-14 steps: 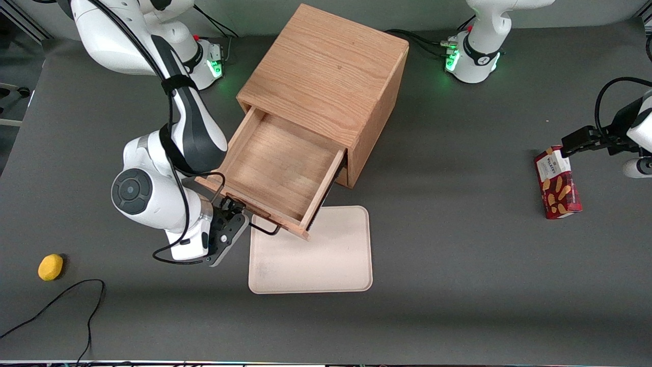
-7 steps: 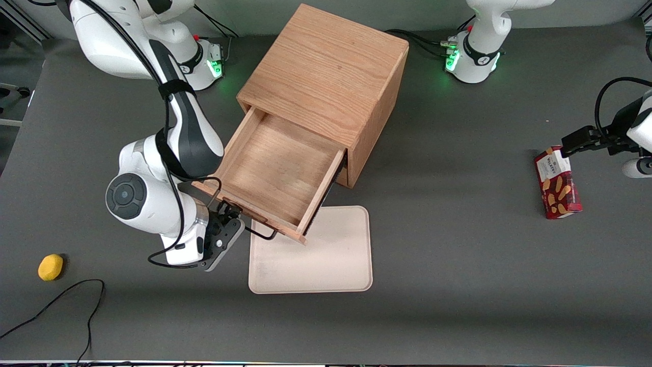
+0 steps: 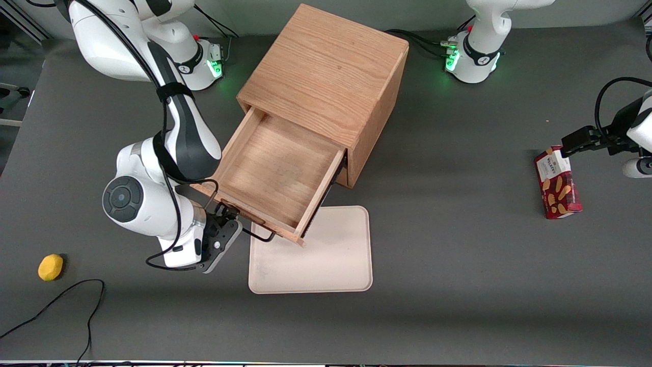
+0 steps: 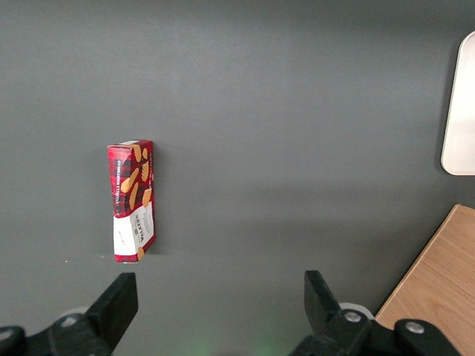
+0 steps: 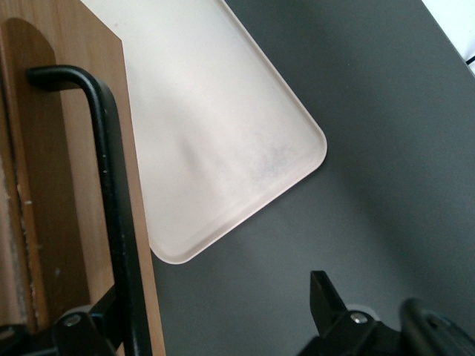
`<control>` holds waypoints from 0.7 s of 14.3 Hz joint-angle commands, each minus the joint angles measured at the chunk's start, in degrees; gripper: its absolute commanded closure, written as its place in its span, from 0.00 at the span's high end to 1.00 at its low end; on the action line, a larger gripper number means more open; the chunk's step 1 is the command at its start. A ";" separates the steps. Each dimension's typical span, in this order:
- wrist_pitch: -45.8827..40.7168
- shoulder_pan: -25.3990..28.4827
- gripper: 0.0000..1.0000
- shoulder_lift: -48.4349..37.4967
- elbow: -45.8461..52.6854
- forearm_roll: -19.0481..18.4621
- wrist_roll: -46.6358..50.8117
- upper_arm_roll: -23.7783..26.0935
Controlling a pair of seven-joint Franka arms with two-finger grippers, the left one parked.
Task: Open upper drawer
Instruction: 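Keep pulling the drawer further open with the right gripper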
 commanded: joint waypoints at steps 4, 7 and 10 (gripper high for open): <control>-3.15 -0.73 1.00 0.43 3.34 1.30 -1.20 0.05; -6.58 -0.90 1.00 -0.27 5.36 1.30 -1.20 0.05; -8.69 -1.26 1.00 -1.77 5.36 1.30 -1.20 -0.04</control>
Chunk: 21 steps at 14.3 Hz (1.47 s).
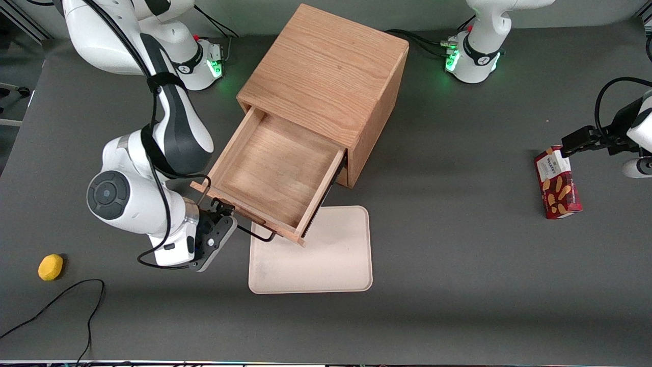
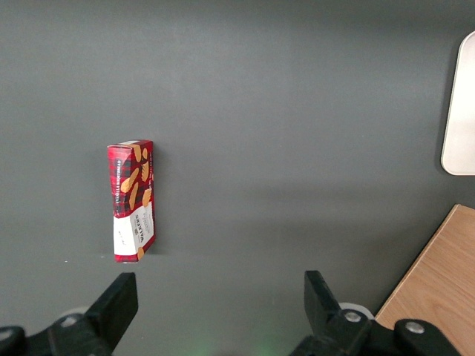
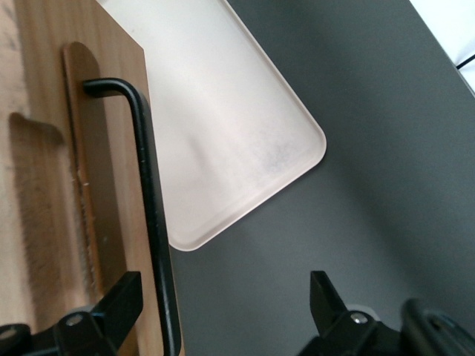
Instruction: Open upper drawer
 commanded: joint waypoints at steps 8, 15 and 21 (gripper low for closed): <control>-8.45 -1.13 1.00 -6.21 1.33 1.31 -0.77 -0.12; -13.90 -1.05 1.00 -13.50 0.81 0.43 7.66 -0.29; -15.75 -3.32 1.00 -22.64 -4.72 -0.36 14.09 -0.56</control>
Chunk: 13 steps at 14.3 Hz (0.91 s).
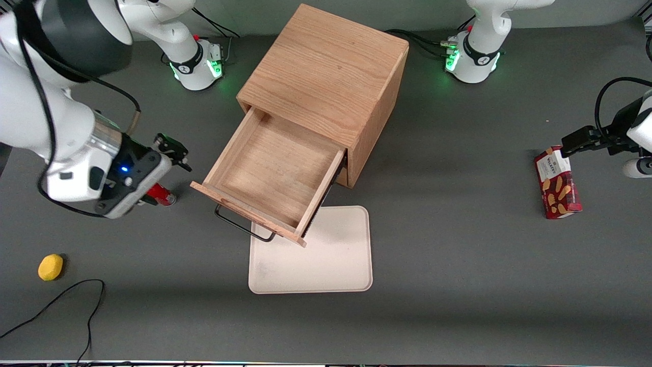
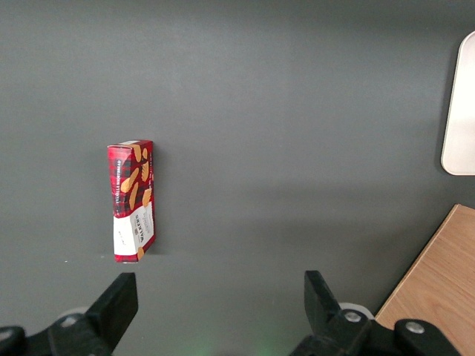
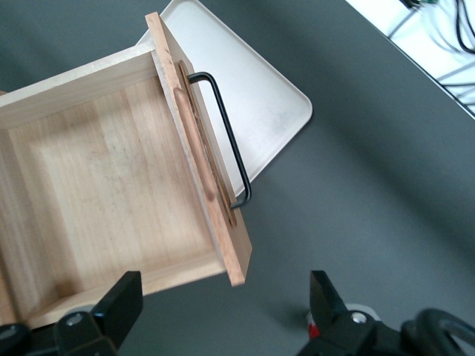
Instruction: Open upper drawer
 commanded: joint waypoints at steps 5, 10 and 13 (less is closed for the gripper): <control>0.31 -5.39 1.00 -10.71 -10.05 -1.37 3.02 0.45; 0.31 -10.84 1.00 -14.49 -14.79 -1.82 2.93 0.45; 0.23 -11.29 1.00 -15.29 -15.33 -3.30 3.02 0.36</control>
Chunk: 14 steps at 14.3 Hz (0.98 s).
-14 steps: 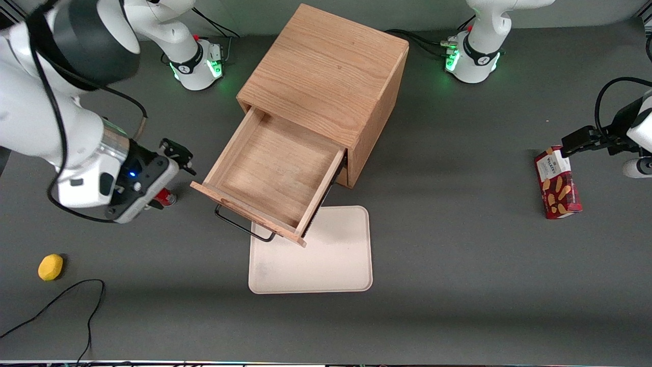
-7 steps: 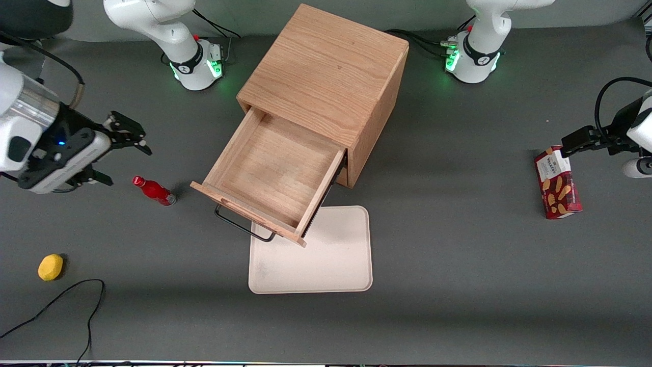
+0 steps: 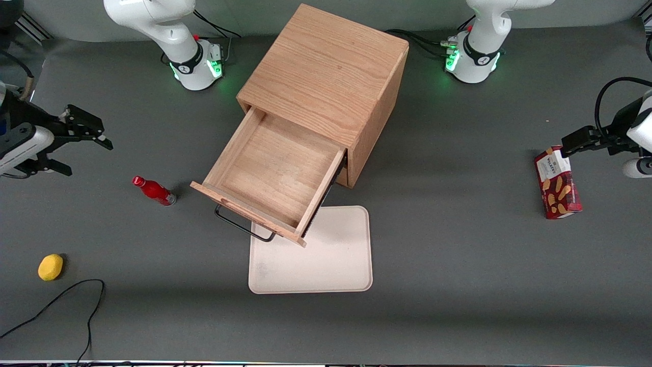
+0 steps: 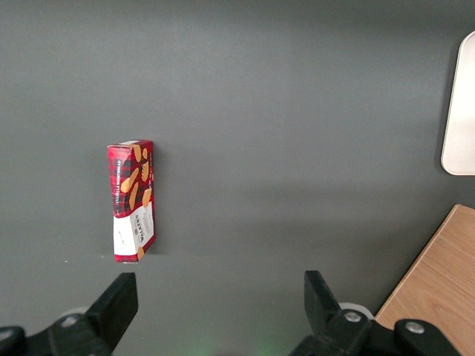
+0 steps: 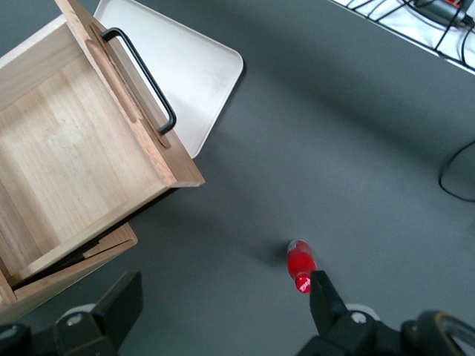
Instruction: Open upper drawer
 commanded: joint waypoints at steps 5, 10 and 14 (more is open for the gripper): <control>0.29 0.07 1.00 -2.56 -2.96 -6.06 12.57 -0.26; 0.90 -0.01 1.00 -2.29 -2.79 -6.06 20.41 -1.57; 0.73 0.07 1.00 -2.03 -2.26 -7.11 20.43 -2.90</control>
